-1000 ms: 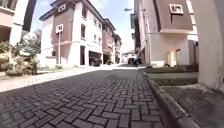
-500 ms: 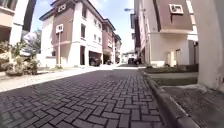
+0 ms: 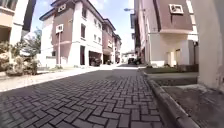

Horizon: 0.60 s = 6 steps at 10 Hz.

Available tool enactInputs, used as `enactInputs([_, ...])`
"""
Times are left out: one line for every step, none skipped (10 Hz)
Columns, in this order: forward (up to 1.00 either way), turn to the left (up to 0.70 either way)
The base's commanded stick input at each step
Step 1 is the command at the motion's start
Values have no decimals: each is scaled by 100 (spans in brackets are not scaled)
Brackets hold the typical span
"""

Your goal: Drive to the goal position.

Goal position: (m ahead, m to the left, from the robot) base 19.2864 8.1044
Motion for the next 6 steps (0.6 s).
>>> enactInputs([50, 0])
enactInputs([50, 0])
enactInputs([50, 0])
enactInputs([45, 0])
enactInputs([14, 0])
enactInputs([0, 0])
